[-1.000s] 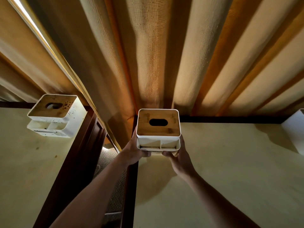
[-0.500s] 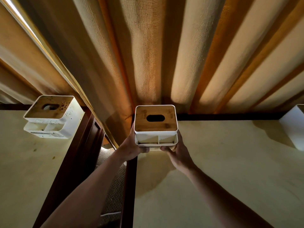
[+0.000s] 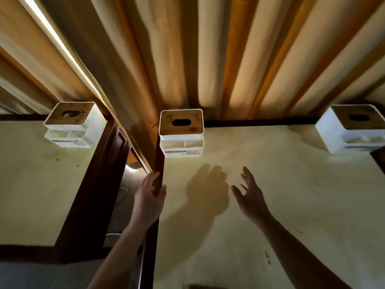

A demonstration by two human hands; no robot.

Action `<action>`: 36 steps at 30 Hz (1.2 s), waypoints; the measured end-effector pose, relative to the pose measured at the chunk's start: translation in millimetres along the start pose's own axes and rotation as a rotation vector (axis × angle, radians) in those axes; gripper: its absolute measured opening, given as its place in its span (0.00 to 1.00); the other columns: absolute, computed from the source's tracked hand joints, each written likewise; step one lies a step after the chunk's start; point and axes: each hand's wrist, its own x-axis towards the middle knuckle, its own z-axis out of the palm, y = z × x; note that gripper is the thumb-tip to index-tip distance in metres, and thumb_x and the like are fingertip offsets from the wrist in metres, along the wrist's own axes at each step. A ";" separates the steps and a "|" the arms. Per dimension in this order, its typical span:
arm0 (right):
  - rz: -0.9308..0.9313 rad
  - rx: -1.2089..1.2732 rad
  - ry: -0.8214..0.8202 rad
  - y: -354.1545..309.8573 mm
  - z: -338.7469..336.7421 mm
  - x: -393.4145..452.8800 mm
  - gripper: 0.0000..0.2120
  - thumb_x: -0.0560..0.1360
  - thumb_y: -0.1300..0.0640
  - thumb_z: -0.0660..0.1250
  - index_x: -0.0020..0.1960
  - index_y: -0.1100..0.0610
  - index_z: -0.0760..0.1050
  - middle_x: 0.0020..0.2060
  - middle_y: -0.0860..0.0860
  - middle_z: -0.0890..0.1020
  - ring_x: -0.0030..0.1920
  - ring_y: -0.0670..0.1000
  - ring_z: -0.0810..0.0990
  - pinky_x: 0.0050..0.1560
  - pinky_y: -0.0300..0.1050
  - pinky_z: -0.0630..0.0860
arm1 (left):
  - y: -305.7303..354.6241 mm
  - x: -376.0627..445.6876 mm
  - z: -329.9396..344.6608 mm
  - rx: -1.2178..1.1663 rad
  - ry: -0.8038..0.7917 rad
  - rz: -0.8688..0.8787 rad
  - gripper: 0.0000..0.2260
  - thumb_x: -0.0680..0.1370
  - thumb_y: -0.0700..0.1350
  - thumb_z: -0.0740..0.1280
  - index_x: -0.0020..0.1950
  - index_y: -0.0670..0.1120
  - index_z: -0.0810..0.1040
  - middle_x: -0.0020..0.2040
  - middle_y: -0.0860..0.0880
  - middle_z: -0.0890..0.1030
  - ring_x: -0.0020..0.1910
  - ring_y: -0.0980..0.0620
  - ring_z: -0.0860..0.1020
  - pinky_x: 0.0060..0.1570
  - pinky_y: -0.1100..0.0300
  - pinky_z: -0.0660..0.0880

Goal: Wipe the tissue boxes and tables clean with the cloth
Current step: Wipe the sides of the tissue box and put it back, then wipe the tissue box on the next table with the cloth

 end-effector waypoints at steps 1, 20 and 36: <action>0.000 0.002 0.022 10.0 -11.2 -18.3 0.34 0.79 0.54 0.65 0.79 0.55 0.52 0.75 0.56 0.65 0.71 0.56 0.69 0.66 0.46 0.69 | 0.0 -31.5 4.7 0.034 0.011 0.029 0.20 0.77 0.41 0.71 0.69 0.48 0.74 0.65 0.49 0.78 0.62 0.50 0.78 0.60 0.46 0.78; 0.082 -0.439 0.304 221.3 -181.0 -271.8 0.26 0.74 0.68 0.66 0.71 0.62 0.68 0.70 0.60 0.69 0.71 0.61 0.67 0.60 0.60 0.76 | -3.3 -335.3 123.3 0.631 -0.209 0.282 0.30 0.84 0.57 0.44 0.81 0.41 0.57 0.81 0.45 0.55 0.81 0.49 0.49 0.77 0.49 0.44; 0.006 -0.665 0.442 277.7 -179.2 -274.0 0.27 0.77 0.54 0.52 0.71 0.69 0.64 0.71 0.65 0.68 0.74 0.63 0.62 0.71 0.60 0.64 | 120.0 -208.5 275.5 0.659 -0.223 0.188 0.35 0.79 0.57 0.38 0.81 0.39 0.51 0.82 0.42 0.49 0.81 0.45 0.48 0.77 0.43 0.41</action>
